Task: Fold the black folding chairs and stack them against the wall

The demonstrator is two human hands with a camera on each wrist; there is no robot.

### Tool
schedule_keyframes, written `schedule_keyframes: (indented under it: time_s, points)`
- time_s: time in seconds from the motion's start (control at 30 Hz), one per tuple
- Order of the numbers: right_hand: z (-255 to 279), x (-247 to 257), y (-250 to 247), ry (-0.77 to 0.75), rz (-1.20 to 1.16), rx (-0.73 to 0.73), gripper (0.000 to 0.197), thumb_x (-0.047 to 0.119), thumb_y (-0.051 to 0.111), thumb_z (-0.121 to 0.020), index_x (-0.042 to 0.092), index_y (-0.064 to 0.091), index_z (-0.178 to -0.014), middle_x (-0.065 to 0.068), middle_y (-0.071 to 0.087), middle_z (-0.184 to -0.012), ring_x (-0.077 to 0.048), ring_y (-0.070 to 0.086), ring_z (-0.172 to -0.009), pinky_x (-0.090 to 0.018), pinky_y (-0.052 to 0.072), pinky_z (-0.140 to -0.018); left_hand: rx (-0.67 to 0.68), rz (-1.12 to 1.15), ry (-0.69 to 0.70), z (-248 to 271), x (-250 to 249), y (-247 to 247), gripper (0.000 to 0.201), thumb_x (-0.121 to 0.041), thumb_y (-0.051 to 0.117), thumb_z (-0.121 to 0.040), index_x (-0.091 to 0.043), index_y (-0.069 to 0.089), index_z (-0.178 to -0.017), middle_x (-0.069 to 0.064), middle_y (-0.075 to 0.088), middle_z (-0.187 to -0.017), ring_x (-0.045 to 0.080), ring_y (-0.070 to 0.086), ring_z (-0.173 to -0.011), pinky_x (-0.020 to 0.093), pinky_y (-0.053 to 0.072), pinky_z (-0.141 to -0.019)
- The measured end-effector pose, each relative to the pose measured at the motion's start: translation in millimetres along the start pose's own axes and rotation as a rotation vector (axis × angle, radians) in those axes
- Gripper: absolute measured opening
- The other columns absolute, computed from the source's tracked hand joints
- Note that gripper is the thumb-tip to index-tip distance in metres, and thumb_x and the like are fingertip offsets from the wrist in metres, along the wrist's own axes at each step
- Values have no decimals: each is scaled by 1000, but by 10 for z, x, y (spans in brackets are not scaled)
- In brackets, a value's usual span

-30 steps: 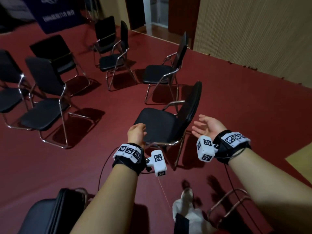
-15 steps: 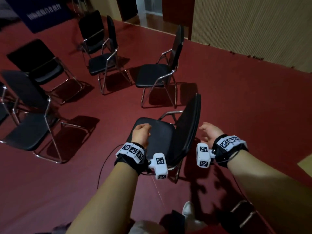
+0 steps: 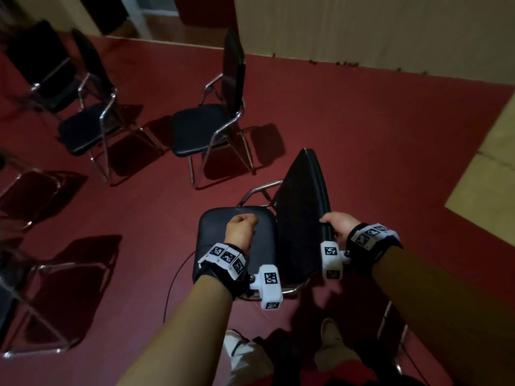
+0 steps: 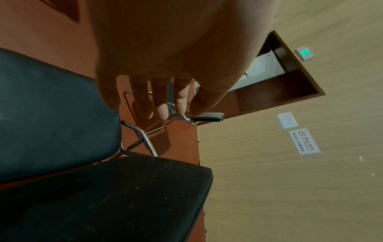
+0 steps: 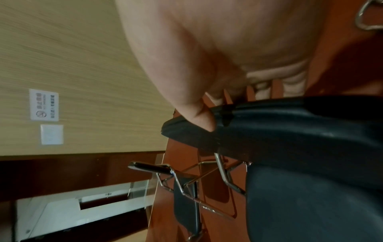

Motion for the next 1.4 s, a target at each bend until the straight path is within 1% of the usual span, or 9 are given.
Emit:
schedule_keyframes:
  time_s: [0.13, 0.33, 0.47, 0.63, 0.73, 1.0, 1.1, 1.27, 1.4]
  points:
    - [89, 66, 102, -106, 11, -114, 33, 2, 53, -93, -4, 56, -126, -20, 60, -108, -31, 56, -95, -34, 47, -73, 78, -63, 23, -251, -8, -234, 6, -11, 57, -95, -15, 59, -99, 4, 58, -89, 14, 52, -78, 27, 38, -63]
    - [266, 97, 412, -189, -75, 74, 73, -3, 60, -66, -3, 46, -138, -20, 57, -123, -37, 56, -112, -42, 52, -87, 223, -191, -30, -444, 186, -286, 4, -17, 58, -95, -20, 59, -93, 5, 61, -94, 18, 56, -83, 29, 37, -64]
    - [337, 113, 661, -306, 63, 82, 70, -13, 60, -81, 11, 41, -144, -19, 54, -136, -35, 55, -123, -48, 45, -105, 383, -216, -119, -402, 266, -67, 13, -15, 55, -97, -26, 63, -94, 2, 62, -103, 22, 56, -98, 36, 41, -81]
    - [296, 184, 819, -311, 196, 107, 65, 3, 78, -78, 15, 41, -131, -4, 56, -92, -26, 58, -90, -36, 51, -75, 429, -227, -166, -411, 262, 2, 16, -18, 57, -98, -30, 63, -108, 0, 62, -114, 24, 57, -110, 42, 45, -90]
    - [250, 248, 1004, -237, 276, 217, 67, 12, 82, -77, 25, 35, -123, -6, 50, -101, -21, 58, -88, -37, 57, -64, 448, -216, -212, -393, 276, -36, 31, -28, 60, -98, -29, 56, -128, 0, 63, -121, 27, 59, -115, 45, 49, -94]
    - [135, 359, 1605, -261, 261, 395, 48, 24, 79, -82, 23, 46, -116, -6, 56, -99, -15, 61, -92, -35, 58, -78, 307, -95, -251, -525, 255, -448, 10, -31, 62, -97, -30, 61, -108, -1, 67, -98, 20, 63, -89, 43, 50, -92]
    - [110, 397, 1849, -268, 257, 451, 37, 21, 73, -87, 21, 48, -114, -5, 58, -96, -17, 61, -91, -38, 56, -81, 256, -73, -196, -511, 280, -656, 40, -38, 74, -88, -25, 62, -124, 2, 71, -114, 19, 67, -101, 37, 53, -92]
    - [109, 425, 2297, -263, 298, 538, 31, 17, 68, -90, 22, 49, -114, -2, 62, -93, -18, 63, -91, -37, 57, -79, 159, -93, -74, -578, 500, -938, 62, 3, 78, -78, -20, 54, -131, 6, 70, -115, 24, 67, -107, 29, 54, -93]
    - [20, 336, 2569, -233, 324, 561, 25, 16, 66, -92, 22, 52, -111, -5, 62, -97, -20, 65, -90, -34, 58, -75, 32, -164, -18, -710, 574, -1238, 55, -2, 73, -84, -27, 51, -128, -8, 67, -101, 14, 66, -94, 20, 53, -81]
Point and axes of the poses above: each hand's wrist, its own z-axis away from the middle knuckle, its own y-axis out of the palm, x = y × z, the point moved 6 cm from there along -z, towards the middle knuckle
